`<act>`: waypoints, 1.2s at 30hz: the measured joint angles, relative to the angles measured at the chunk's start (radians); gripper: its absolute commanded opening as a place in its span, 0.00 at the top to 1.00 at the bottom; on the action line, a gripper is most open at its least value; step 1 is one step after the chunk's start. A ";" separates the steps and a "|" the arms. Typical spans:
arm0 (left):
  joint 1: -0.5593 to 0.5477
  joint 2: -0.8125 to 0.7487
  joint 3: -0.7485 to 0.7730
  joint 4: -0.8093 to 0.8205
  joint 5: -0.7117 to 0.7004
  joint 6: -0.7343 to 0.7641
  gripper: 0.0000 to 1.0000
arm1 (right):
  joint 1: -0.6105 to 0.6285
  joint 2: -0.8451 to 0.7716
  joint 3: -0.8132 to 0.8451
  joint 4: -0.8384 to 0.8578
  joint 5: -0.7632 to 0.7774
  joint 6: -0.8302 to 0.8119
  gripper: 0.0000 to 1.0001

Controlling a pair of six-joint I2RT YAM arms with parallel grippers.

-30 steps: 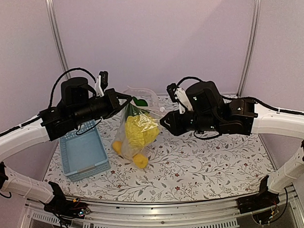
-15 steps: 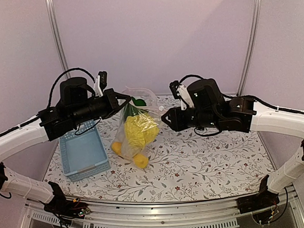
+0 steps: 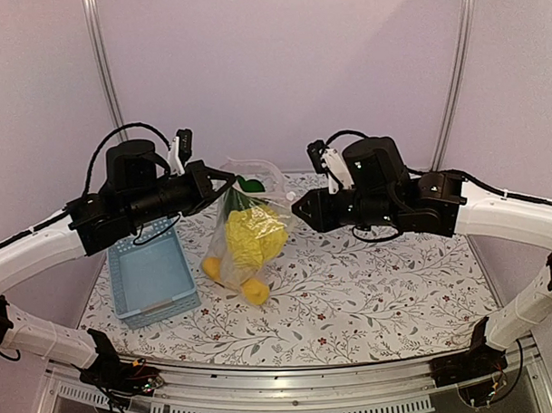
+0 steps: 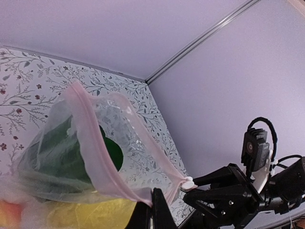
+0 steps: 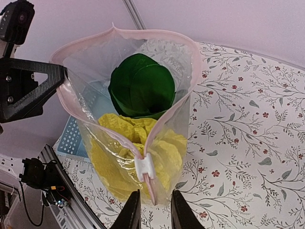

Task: Place the food in the zip-top bag and seal the zipper
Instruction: Hold the zipper food storage bag at the center of the board.

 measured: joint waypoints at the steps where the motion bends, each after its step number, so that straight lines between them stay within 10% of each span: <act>1: 0.000 -0.002 0.000 -0.002 0.000 0.000 1.00 | -0.001 0.000 0.004 0.001 -0.002 -0.001 0.80; 14: 0.000 -0.002 0.000 -0.003 0.000 0.000 1.00 | -0.003 0.030 0.028 0.016 -0.015 -0.021 1.00; 23: 0.032 -0.008 0.090 -0.117 0.001 0.110 0.20 | -0.003 0.031 0.097 -0.039 -0.055 -0.077 1.00; 36: 0.069 0.005 0.423 -0.350 0.301 0.666 0.16 | -0.004 0.030 0.262 -0.198 -0.262 -0.303 1.00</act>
